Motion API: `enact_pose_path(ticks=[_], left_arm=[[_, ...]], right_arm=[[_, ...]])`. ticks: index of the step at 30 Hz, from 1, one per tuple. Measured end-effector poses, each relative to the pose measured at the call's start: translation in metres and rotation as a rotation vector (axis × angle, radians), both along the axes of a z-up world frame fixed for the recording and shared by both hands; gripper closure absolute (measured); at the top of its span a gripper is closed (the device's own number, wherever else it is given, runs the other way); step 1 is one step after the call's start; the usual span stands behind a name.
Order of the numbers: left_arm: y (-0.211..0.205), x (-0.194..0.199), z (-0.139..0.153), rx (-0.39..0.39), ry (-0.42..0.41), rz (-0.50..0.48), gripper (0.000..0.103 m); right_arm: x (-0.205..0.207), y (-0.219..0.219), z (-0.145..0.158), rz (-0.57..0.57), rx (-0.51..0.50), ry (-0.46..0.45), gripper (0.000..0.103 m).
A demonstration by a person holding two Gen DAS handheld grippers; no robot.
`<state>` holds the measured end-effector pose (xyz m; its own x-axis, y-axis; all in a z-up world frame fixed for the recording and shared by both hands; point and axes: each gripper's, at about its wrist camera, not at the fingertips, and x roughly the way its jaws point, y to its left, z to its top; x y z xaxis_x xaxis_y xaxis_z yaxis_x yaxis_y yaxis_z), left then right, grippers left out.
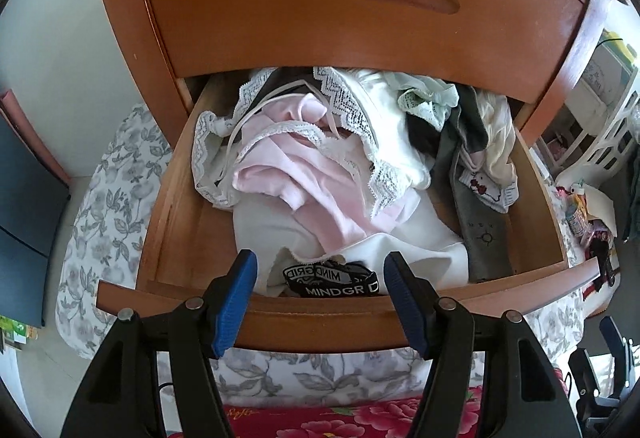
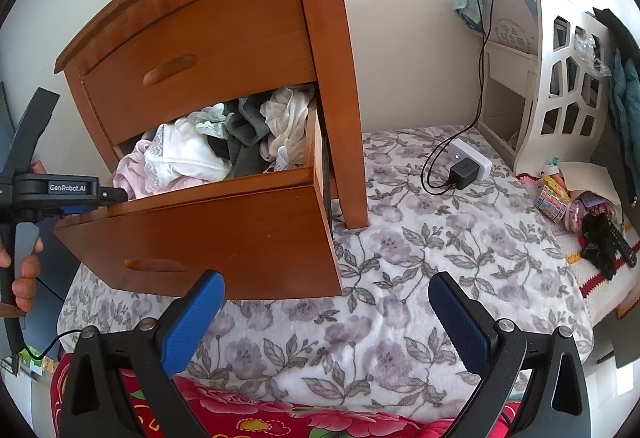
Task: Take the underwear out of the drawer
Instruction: 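Release the drawer edge and back the left tool away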
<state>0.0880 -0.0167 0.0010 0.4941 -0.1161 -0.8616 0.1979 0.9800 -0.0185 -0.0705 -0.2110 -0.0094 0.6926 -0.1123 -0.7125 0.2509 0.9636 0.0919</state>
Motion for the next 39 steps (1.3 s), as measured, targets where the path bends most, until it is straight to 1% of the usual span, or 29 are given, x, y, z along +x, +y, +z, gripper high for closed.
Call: enact_pose_path(ticks=[7,8,9,11,16,18,20,22,25,29,32,34,35,37,39], left_arm=[[0.001,-0.014,0.003,-0.023,-0.106,0.010,0.036],[0.001,-0.017,0.002,-0.036,-0.127,0.019,0.036],[0.004,-0.022,0.003,-0.071,-0.163,0.034,0.036],[0.010,-0.031,0.006,-0.109,-0.208,0.052,0.036],[0.020,-0.050,0.013,-0.146,-0.277,0.087,0.036],[0.024,-0.055,0.015,-0.152,-0.303,0.097,0.033],[0.026,-0.061,0.016,-0.147,-0.330,0.098,0.023],[0.028,-0.068,0.017,-0.142,-0.358,0.089,0.019],[0.029,-0.074,0.019,-0.134,-0.383,0.080,0.017],[0.025,-0.081,0.020,-0.135,-0.409,0.039,0.006],[0.023,-0.083,0.017,-0.105,-0.414,0.036,0.005],[0.026,-0.085,0.017,-0.109,-0.413,0.039,0.004],[0.028,-0.086,0.016,-0.113,-0.410,0.037,0.001],[0.030,-0.088,0.015,-0.115,-0.403,0.032,0.000],[0.033,-0.090,0.011,-0.124,-0.390,0.028,0.000]], right_arm=[[0.001,0.008,0.004,0.025,-0.041,-0.003,0.000],[0.001,0.010,0.006,0.033,-0.049,-0.004,0.000],[0.002,0.011,0.007,0.043,-0.054,-0.008,0.000],[0.004,0.015,0.011,0.063,-0.067,-0.012,0.000],[0.011,0.026,0.021,0.115,-0.105,-0.020,0.000],[0.015,0.030,0.027,0.128,-0.110,-0.028,0.000],[0.019,0.033,0.037,0.137,-0.102,-0.048,0.000],[0.023,0.034,0.046,0.144,-0.084,-0.068,0.000],[0.032,0.036,0.061,0.156,-0.070,-0.082,0.000],[0.047,0.044,0.082,0.183,-0.069,-0.088,0.000],[0.059,0.050,0.097,0.211,-0.069,-0.088,0.000],[0.067,0.056,0.105,0.233,-0.075,-0.083,0.000],[0.071,0.059,0.109,0.242,-0.084,-0.082,0.000],[0.079,0.067,0.115,0.261,-0.107,-0.076,0.000],[0.091,0.073,0.116,0.271,-0.106,-0.061,0.000]])
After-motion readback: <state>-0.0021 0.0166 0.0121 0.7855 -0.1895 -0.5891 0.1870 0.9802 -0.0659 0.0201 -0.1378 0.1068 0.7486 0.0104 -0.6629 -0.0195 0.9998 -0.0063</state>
